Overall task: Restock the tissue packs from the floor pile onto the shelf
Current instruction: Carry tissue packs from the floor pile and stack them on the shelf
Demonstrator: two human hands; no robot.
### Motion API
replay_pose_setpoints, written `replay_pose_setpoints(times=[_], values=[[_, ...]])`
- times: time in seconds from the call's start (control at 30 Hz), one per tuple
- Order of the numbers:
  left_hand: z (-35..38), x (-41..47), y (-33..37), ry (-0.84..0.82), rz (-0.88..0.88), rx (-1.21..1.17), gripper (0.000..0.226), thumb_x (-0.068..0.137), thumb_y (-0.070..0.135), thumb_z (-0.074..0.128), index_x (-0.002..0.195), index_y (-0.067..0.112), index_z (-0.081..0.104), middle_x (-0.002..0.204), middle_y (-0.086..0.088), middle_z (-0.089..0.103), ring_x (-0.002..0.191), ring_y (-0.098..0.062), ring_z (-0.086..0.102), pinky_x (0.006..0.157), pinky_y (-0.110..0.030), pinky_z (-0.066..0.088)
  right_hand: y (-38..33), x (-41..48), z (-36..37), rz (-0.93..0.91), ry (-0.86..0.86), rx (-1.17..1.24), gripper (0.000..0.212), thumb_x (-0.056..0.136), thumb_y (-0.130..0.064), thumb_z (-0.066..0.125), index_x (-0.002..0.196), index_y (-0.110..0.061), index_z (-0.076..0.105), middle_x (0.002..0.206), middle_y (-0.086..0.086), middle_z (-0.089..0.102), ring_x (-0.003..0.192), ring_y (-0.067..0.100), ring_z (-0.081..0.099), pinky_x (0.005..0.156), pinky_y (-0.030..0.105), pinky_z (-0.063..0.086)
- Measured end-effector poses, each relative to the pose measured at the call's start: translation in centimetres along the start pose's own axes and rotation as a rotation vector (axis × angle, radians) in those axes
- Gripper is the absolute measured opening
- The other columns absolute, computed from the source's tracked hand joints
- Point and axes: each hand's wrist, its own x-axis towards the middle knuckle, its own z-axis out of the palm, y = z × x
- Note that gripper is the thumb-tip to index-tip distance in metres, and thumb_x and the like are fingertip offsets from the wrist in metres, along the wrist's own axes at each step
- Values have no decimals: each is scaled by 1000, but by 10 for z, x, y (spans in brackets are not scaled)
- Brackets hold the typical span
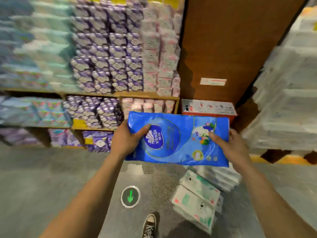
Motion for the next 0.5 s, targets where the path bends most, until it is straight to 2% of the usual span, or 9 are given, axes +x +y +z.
replay_pose_setpoints(times=[0.1, 0.23, 0.37, 0.43, 0.5], values=[[-57, -54, -22, 147, -50, -20, 49, 73, 65, 74, 102, 26, 65, 99, 7, 72, 92, -16, 68, 71, -30, 47, -25, -22, 33, -34, -159, -2, 33, 76, -34, 85, 102, -20, 69, 95, -6, 79, 85, 17, 77, 75, 44, 62], [-133, -122, -58, 353, -134, -49, 44, 76, 63, 72, 101, 27, 65, 99, 5, 72, 94, -19, 68, 73, -32, 48, -62, -60, 96, -105, -368, 12, 33, 81, -29, 82, 109, -18, 67, 99, -3, 77, 80, 15, 76, 57, 29, 59], [-218, -197, -100, 542, -220, -46, 50, 73, 68, 71, 104, 29, 65, 100, 10, 72, 91, -14, 68, 72, -32, 49, -89, -120, 182, -153, -560, 13, 34, 80, -27, 82, 109, -16, 68, 102, 1, 78, 83, 20, 77, 72, 43, 63], [-264, -237, -122, 640, -260, -40, 44, 76, 62, 72, 104, 28, 65, 100, 10, 71, 89, -14, 66, 70, -29, 44, -101, -158, 229, -187, -652, 13, 36, 80, -27, 82, 110, -14, 69, 102, 1, 78, 84, 19, 77, 75, 44, 63], [-307, -282, -146, 738, -296, -26, 42, 78, 58, 73, 105, 29, 64, 101, 8, 71, 90, -16, 66, 71, -30, 44, -111, -204, 276, -221, -748, 4, 37, 80, -27, 82, 111, -12, 68, 102, 1, 78, 83, 18, 77, 71, 41, 63]])
